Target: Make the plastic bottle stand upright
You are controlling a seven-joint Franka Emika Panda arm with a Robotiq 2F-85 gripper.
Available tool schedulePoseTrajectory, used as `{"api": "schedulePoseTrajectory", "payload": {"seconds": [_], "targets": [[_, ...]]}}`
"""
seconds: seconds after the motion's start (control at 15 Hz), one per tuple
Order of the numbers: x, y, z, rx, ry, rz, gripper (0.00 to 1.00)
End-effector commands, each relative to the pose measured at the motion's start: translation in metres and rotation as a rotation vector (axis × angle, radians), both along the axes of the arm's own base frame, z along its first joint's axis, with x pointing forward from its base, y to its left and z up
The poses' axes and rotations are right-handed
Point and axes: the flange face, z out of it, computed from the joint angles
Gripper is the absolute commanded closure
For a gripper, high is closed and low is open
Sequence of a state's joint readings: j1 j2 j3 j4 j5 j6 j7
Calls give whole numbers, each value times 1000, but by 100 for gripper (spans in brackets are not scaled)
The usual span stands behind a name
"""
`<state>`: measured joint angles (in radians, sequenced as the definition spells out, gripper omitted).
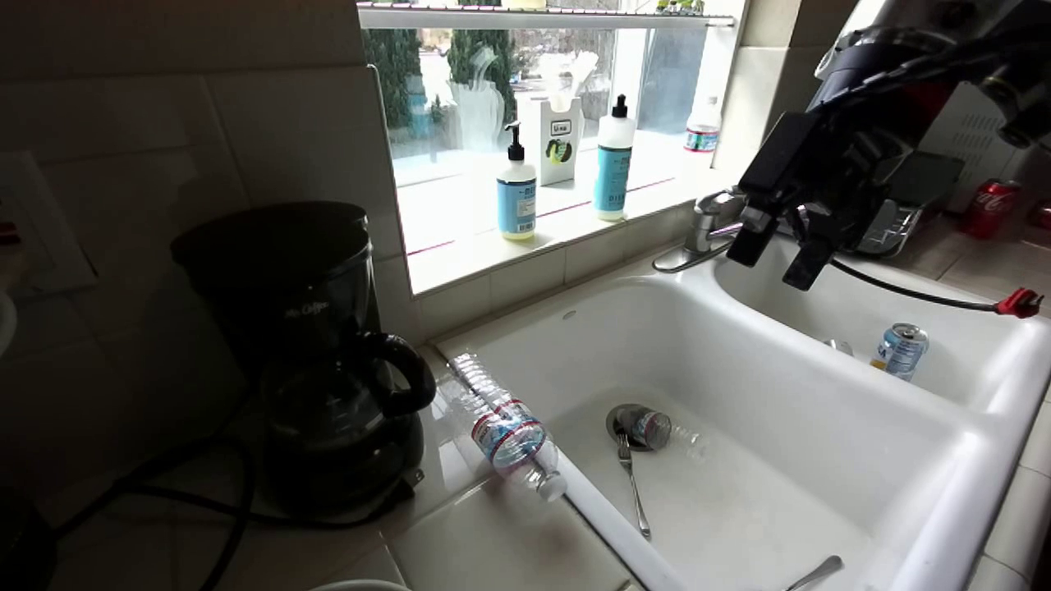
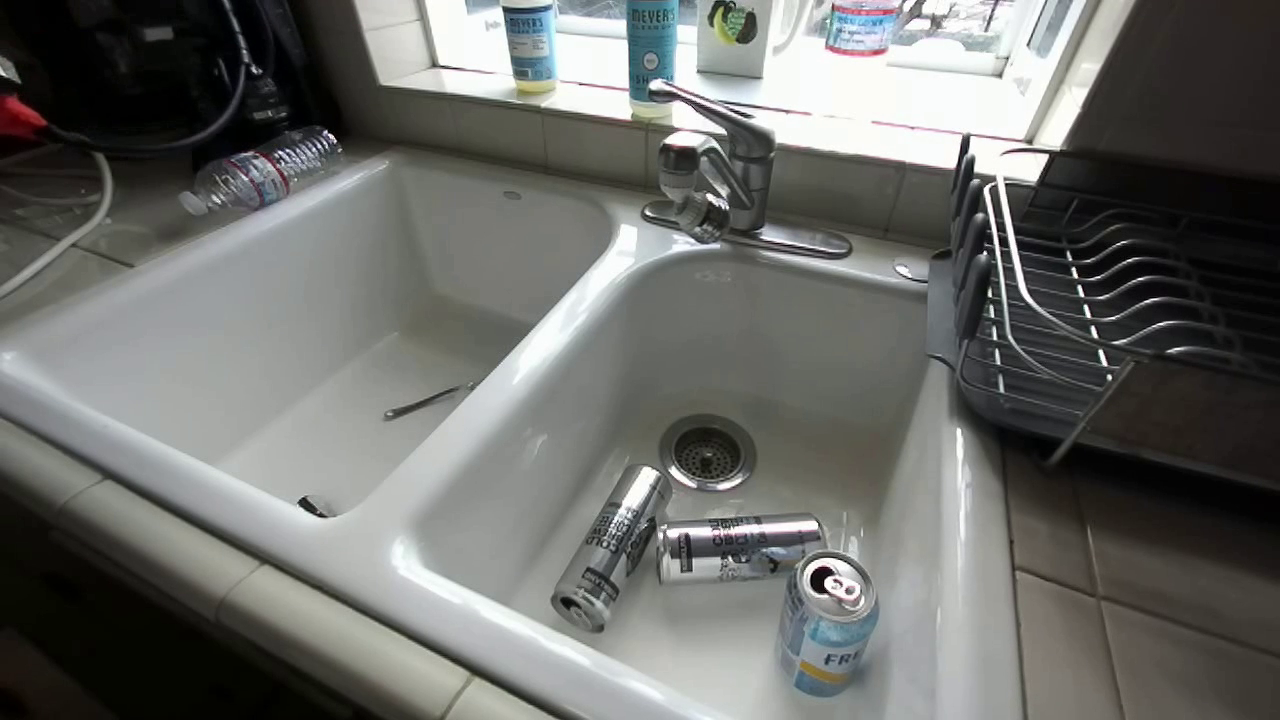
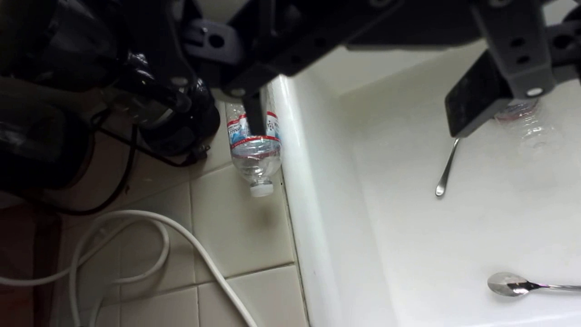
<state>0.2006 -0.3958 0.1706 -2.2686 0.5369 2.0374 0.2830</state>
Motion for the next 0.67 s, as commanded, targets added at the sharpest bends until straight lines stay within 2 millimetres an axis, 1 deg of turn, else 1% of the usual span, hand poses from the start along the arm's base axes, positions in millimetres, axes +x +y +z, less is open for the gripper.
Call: {"api": "schedulePoseTrajectory", "payload": {"seconds": [0.0,0.2,0.47,0.6], "targets": [[1,0,-1,1,6,-1,0],[2,0,-2,2,7,-2,0],[4,15,-27,33,9,-27,0],[3,29,-46,68,16,-36,0]]}}
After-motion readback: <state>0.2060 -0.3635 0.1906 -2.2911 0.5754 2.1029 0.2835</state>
